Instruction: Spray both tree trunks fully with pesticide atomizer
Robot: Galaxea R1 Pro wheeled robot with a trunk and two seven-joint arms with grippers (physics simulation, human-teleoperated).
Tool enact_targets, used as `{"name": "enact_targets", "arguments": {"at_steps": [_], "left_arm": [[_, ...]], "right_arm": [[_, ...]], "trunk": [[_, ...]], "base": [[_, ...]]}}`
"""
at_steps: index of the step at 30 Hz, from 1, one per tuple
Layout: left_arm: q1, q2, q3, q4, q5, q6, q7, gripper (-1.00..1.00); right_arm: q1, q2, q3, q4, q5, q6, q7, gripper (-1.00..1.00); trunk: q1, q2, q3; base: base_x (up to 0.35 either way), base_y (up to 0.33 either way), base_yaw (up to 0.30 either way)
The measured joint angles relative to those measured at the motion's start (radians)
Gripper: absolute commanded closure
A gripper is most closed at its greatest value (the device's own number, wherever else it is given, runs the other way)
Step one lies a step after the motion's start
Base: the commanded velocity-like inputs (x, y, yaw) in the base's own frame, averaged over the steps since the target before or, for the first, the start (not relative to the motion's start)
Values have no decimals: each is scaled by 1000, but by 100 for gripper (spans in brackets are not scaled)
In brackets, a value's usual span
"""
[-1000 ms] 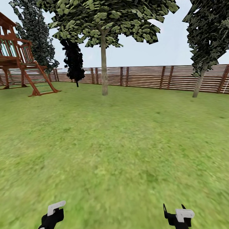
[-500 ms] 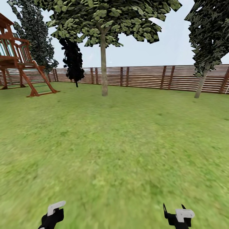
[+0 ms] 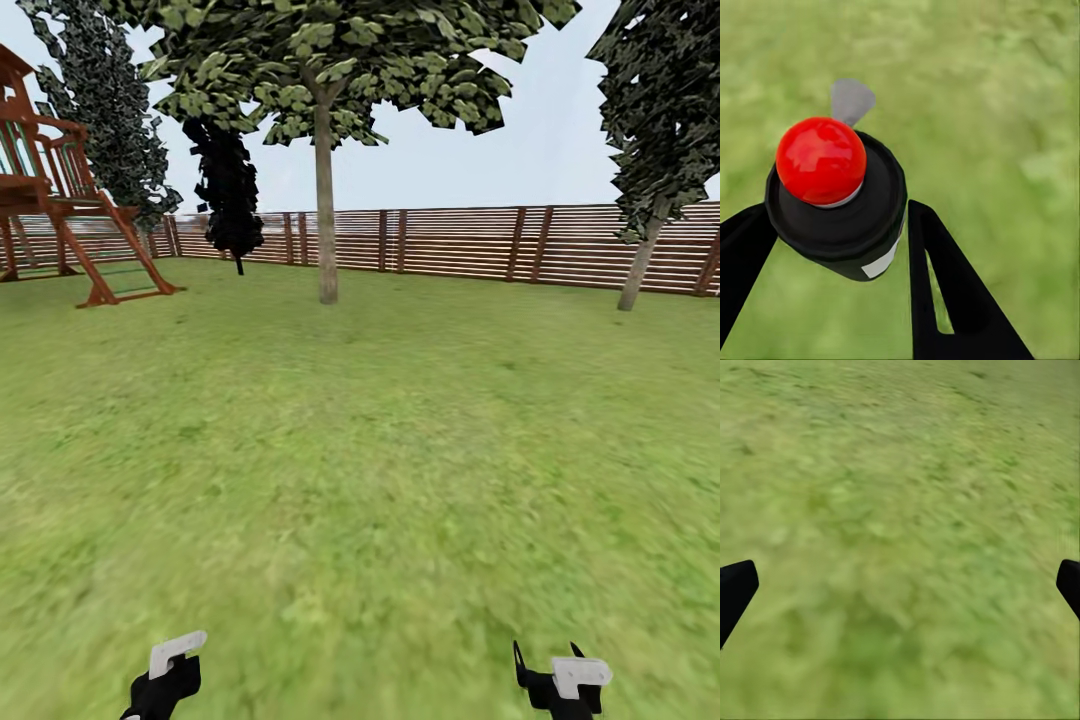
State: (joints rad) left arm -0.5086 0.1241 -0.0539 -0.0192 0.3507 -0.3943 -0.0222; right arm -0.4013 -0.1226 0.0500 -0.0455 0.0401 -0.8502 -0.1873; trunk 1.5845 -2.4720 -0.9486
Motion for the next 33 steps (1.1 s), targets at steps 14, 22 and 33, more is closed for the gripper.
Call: {"name": "enact_targets", "arguments": {"at_steps": [14,22,33], "left_arm": [[0,0,0,0,0,0,0,100],[0,0,0,0,0,0,0,100],[0,0,0,0,0,0,0,100]], "right_arm": [[0,0,0,0,0,0,0,-100],[0,0,0,0,0,0,0,-100],[0,0,0,0,0,0,0,-100]], "trunk": [[0,0,0],[0,0,0],[0,0,0]], "base": [[331,0,0],[331,0,0],[331,0,0]]}}
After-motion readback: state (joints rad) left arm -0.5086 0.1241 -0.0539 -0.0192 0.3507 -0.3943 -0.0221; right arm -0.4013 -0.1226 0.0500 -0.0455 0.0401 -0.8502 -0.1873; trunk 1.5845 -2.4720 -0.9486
